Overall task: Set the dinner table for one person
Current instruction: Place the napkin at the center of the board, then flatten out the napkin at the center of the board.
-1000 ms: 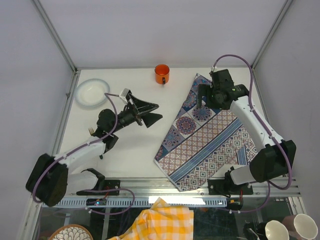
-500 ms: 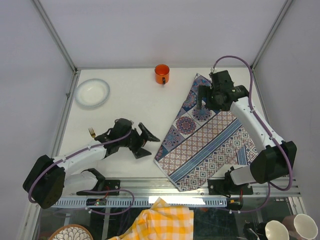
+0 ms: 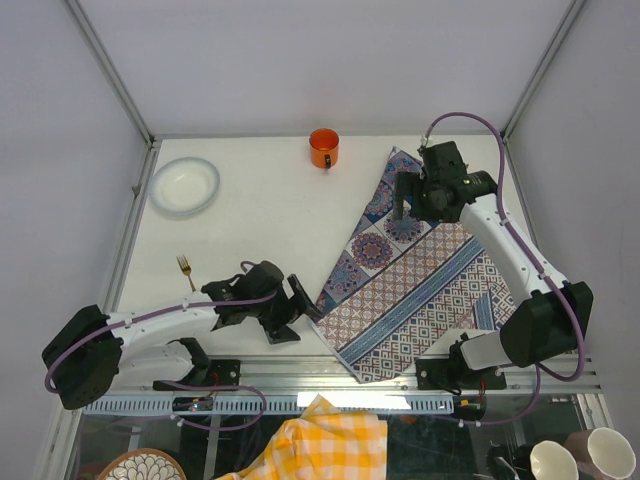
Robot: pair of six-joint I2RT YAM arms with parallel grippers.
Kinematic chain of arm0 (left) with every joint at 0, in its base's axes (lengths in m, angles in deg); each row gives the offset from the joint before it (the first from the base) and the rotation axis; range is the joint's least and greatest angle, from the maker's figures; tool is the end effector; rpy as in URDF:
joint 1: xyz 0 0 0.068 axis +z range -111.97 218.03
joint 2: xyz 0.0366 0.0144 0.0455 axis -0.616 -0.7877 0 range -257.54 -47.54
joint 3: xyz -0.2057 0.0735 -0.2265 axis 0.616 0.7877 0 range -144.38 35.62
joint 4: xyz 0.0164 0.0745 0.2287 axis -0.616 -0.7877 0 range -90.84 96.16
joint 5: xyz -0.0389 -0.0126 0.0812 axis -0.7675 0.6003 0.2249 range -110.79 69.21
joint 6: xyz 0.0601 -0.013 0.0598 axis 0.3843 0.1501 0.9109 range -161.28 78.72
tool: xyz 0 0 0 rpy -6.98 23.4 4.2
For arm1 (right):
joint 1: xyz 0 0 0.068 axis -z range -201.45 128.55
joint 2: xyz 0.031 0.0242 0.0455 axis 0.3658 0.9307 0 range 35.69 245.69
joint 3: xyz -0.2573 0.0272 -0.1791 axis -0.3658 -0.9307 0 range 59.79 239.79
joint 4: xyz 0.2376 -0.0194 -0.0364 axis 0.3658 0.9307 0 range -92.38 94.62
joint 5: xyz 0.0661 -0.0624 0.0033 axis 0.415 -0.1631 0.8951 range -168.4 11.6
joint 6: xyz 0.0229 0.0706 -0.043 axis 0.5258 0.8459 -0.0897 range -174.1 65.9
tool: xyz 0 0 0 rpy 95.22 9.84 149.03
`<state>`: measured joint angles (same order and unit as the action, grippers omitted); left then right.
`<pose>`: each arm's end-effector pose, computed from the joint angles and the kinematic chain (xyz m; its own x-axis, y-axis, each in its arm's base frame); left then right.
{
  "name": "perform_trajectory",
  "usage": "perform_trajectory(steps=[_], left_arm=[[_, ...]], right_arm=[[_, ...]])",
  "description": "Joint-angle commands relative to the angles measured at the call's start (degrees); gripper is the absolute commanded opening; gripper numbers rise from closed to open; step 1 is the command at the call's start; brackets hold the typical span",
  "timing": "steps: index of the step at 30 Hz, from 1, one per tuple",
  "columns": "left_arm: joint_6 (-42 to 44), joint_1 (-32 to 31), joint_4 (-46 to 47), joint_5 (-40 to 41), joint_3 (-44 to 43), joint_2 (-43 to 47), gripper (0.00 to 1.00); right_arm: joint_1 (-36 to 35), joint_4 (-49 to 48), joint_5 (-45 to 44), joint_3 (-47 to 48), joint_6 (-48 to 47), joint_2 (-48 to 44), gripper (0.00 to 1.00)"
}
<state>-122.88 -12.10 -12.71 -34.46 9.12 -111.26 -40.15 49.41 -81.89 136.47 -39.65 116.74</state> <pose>0.1018 -0.1499 0.1793 -0.8990 -0.4232 0.1124 -0.4050 0.7062 -0.5806 0.2692 0.0863 0.3355 -0.8337 -0.0190 -0.5518 -0.0823 0.9925 0.0901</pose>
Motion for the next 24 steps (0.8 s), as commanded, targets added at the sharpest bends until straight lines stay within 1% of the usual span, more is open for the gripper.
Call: perform_trajectory(steps=[1, 5, 8, 11, 13, 17, 24], left_arm=[[-7.23, -3.38, -3.99, 11.02, -0.30, -1.17, 0.88], [-5.31, -4.93, -2.69, 14.95, -1.60, -3.28, 0.88], [-4.36, -5.99, 0.15, 17.23, -1.36, -3.93, 0.86], [-3.88, -7.48, 4.69, 19.91, 0.49, -2.74, 0.83], [-4.31, -8.38, 8.52, 21.28, 2.85, -1.13, 0.83], [-5.27, -8.71, 14.74, 21.37, 6.30, -0.44, 0.82], [-6.18, -9.55, 22.97, 21.91, 8.22, -2.69, 0.76]], right_arm=[[-0.46, -0.73, 0.42, 1.14, -0.70, -2.20, 0.98], [-0.46, 0.11, 0.11, 2.17, -1.03, -2.47, 0.98], [-0.49, 0.66, -0.08, 2.79, -1.23, -2.57, 0.98], [-0.46, 1.05, -0.55, 2.96, -1.33, -2.84, 0.98], [-0.46, 1.11, -0.44, 2.87, -1.30, -2.98, 0.98], [-0.46, 1.06, -0.51, 2.69, -1.33, -3.18, 0.98], [-0.46, 1.25, -0.46, 2.59, -1.02, -3.53, 0.98]])
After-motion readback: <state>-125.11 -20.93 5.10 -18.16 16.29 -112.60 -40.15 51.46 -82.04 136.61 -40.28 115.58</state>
